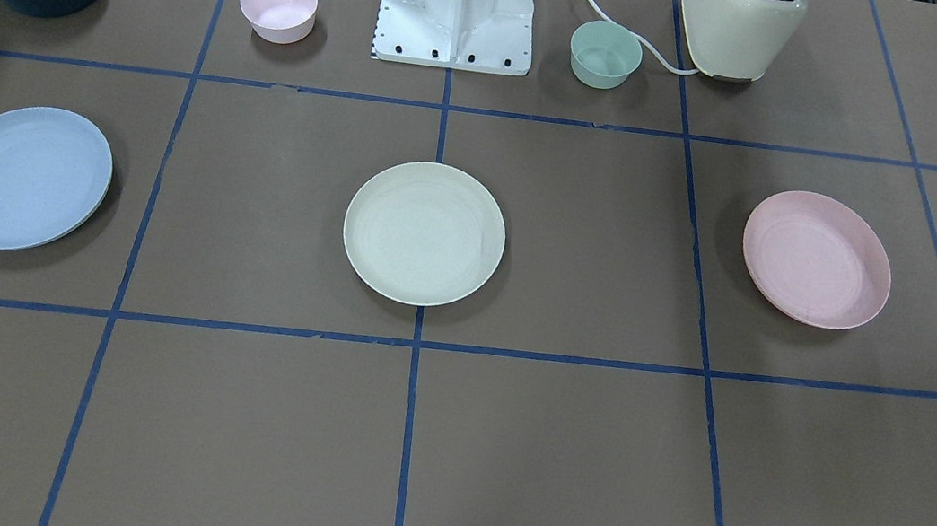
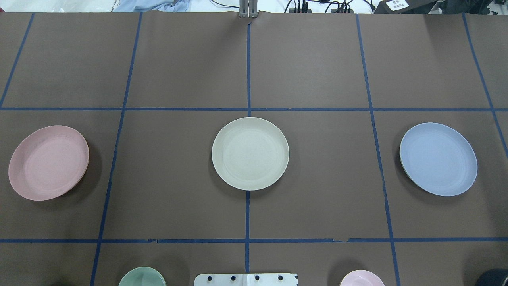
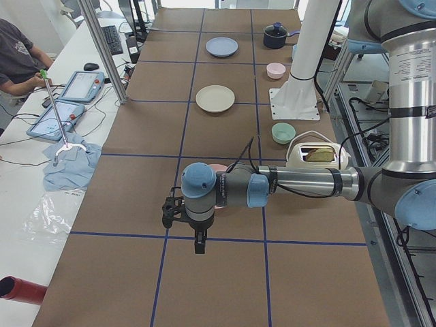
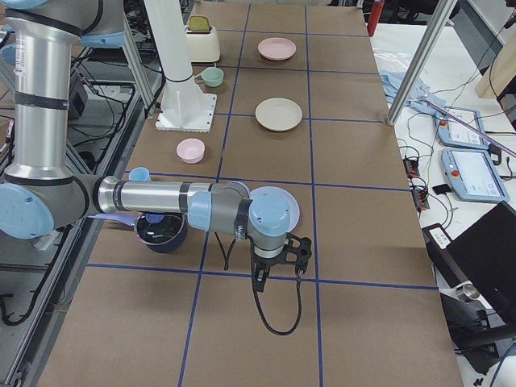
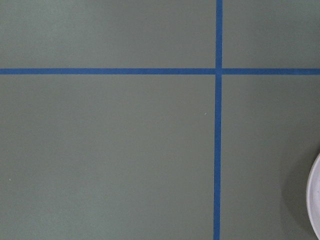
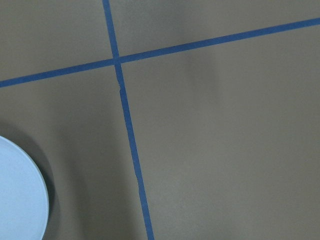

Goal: Stack three plates with pink and blue

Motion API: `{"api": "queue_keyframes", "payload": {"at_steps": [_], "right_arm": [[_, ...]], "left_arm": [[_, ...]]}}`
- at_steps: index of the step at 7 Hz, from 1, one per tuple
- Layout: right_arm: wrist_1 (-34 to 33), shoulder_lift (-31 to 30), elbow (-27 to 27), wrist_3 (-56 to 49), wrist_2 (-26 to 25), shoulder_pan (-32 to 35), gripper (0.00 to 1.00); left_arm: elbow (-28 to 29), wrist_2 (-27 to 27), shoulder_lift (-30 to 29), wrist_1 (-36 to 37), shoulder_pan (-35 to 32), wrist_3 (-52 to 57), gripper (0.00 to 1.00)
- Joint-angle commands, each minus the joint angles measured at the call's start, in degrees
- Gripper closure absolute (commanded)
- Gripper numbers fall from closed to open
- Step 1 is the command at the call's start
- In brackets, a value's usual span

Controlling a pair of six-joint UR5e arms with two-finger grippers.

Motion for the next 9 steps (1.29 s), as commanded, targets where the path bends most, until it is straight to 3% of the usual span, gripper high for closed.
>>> {"api": "queue_keyframes", "payload": {"at_steps": [1,3,5,6,7,8,9], "right_arm": [[0.1,0.4,0.1,0.0,-0.1,0.0,0.00],[0.3,0.5,0.0,0.1,-0.2,0.0,0.00],[0.5,0.5,0.1,0.8,0.1,0.0,0.00],[0.5,0.6,0.2,0.8,0.3,-0.1,0.00],[3.8,1.3,-0.1,0.5,0.5,-0.6,0.00],[7.6,1.9,-2.0,0.8,0.9,-0.9,0.00],[7.9,1.9,-5.3,0.7,5.0,-1.2,0.00]], "left_arm": [[-0.2,-0.1,0.1,-0.2,0.0,0.1,0.00],[-0.9,-0.6,-1.1,-1.5,0.1,0.3,0.00],[0.3,-0.8,-1.8,-12.8,0.2,0.4,0.00],[0.4,-2.3,-2.0,-17.1,3.7,0.4,0.00],[1.1,-6.7,-2.0,-17.4,6.2,0.0,0.00],[2.0,-7.9,-4.4,-18.4,6.4,-0.9,0.00],[3.3,-9.0,-5.0,-18.3,6.9,-1.4,0.00]]}}
